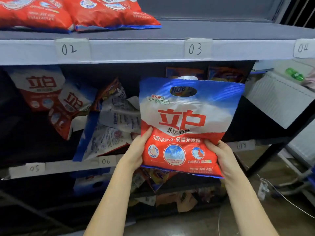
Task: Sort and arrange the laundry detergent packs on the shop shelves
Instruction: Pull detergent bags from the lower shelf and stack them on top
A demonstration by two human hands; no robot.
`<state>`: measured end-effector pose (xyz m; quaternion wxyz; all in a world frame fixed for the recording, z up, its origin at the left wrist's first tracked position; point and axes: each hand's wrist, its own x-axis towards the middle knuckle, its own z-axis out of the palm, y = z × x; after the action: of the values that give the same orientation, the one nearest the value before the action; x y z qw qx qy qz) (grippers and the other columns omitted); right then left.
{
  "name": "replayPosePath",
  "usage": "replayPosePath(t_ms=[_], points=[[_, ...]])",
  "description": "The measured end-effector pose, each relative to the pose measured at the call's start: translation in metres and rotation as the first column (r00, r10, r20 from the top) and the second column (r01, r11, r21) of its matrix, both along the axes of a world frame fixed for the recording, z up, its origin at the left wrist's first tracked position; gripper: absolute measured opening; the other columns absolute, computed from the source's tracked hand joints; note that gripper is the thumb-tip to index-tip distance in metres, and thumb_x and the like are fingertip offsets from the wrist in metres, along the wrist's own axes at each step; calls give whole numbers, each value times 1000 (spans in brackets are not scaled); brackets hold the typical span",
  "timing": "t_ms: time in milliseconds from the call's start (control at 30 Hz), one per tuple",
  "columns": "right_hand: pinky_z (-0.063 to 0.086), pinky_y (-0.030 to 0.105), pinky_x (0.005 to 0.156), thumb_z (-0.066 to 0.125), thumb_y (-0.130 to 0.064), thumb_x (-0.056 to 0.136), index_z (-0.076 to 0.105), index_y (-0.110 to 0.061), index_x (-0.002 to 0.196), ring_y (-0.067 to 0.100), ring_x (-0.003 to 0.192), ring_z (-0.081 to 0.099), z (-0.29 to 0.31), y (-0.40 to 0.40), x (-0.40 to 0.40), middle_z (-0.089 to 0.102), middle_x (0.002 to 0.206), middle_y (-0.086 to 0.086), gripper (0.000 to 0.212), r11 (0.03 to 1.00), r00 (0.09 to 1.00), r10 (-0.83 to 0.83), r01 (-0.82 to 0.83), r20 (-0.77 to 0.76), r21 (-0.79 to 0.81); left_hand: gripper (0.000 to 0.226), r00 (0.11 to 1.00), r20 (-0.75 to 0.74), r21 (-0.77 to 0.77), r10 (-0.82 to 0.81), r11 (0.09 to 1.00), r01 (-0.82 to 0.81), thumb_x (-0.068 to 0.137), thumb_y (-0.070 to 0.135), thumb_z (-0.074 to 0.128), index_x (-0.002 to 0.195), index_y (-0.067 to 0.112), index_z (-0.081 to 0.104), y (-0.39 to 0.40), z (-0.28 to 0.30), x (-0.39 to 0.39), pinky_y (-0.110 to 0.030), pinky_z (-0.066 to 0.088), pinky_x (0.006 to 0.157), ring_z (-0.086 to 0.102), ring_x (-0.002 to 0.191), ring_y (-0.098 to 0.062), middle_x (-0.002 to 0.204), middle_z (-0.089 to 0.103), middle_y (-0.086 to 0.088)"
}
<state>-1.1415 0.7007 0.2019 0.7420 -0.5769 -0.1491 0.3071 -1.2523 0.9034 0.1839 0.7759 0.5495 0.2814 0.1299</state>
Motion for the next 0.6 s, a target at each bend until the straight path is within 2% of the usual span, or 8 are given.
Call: replayPosePath(t_ms=[67,167,233,300,367,467,600], points=[[58,29,55,77,-40,59,59,-8,105,23,68,72,-9,-12,-4,74,83,11,60,999,998,24,-26,-65,-23,32,1000,12,35,18,999,-18,90,40,53,106,15,62,-15,-3,-10,-35,58,70,72,77,-22,91,74,-9],[59,33,65,76,-42,63,57,-10,115,27,83,72,-15,-31,-13,73,98,14,63,984,984,145,-155,-107,-89,33,995,29,101,91,990,-93,92,39,52,111,14,60,-40,-5,-30,-36,58,70,72,81,-26,94,74,-10],[58,36,73,85,-48,53,54,-16,119,29,92,70,-17,-41,-19,71,105,11,80,955,966,244,-254,-81,-155,32,989,18,138,144,980,-145,91,41,52,110,17,60,-56,-2,-42,-38,57,72,72,82,-26,93,74,-8],[57,38,79,91,-45,42,49,-22,124,27,97,69,-18,-48,-25,70,109,7,95,923,944,328,-327,-32,-202,29,981,13,187,196,963,-195,91,42,52,107,19,60,-69,5,-55,-36,58,70,73,79,-23,89,75,-5],[57,37,79,87,-35,49,46,-25,124,25,97,69,-13,-53,-33,71,107,3,87,904,926,376,-363,18,-225,25,967,35,244,251,936,-252,92,41,51,102,20,61,-79,18,-69,-30,58,62,73,73,-19,83,75,-3],[58,33,73,83,-28,53,50,-20,121,23,91,71,4,-53,-46,73,102,2,76,905,911,402,-380,92,-193,25,942,105,336,318,881,-334,93,41,49,97,19,61,-88,48,-88,-24,56,55,72,67,-17,77,74,-1],[57,25,65,78,-17,56,53,-22,115,21,86,72,47,-40,-57,73,100,1,63,932,908,361,-358,213,-54,27,885,255,443,389,766,-465,94,39,48,86,17,61,-89,104,-104,-23,54,50,70,58,-14,66,72,-1]])
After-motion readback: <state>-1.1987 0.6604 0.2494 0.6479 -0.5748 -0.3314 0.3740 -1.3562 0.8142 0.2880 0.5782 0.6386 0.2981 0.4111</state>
